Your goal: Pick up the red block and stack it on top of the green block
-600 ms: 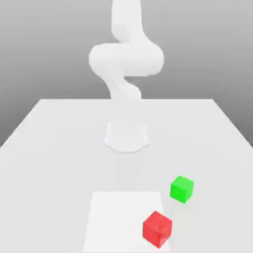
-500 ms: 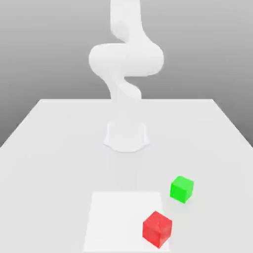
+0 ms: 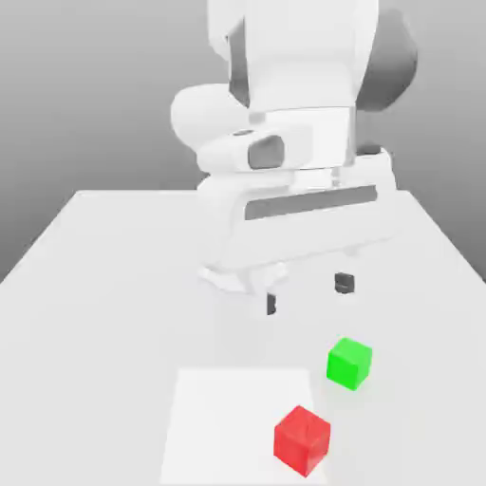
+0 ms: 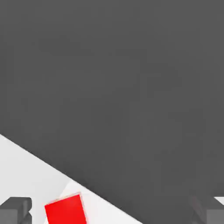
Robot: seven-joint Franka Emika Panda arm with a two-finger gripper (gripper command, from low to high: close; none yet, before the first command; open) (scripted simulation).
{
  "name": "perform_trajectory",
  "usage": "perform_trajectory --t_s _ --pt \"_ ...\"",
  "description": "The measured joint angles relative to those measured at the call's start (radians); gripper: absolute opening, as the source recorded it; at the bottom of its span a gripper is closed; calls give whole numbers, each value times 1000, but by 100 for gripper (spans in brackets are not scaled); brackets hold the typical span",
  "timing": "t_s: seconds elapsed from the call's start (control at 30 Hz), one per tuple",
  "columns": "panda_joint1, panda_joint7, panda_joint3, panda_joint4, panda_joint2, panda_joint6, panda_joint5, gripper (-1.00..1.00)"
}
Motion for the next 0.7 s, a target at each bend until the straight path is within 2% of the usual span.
perform_trajectory --t_s 0.2,0.33,0.37,0.57,0.7 --pt "11 -137 17 -45 217 95 -13 0" --pt "3 -157 30 -31 361 208 -8 0" --pt "1 -160 33 -26 397 237 -5 -100" --pt "-1 -160 35 -24 414 250 -5 -100" --pt "2 -154 30 -38 320 171 -14 -100"
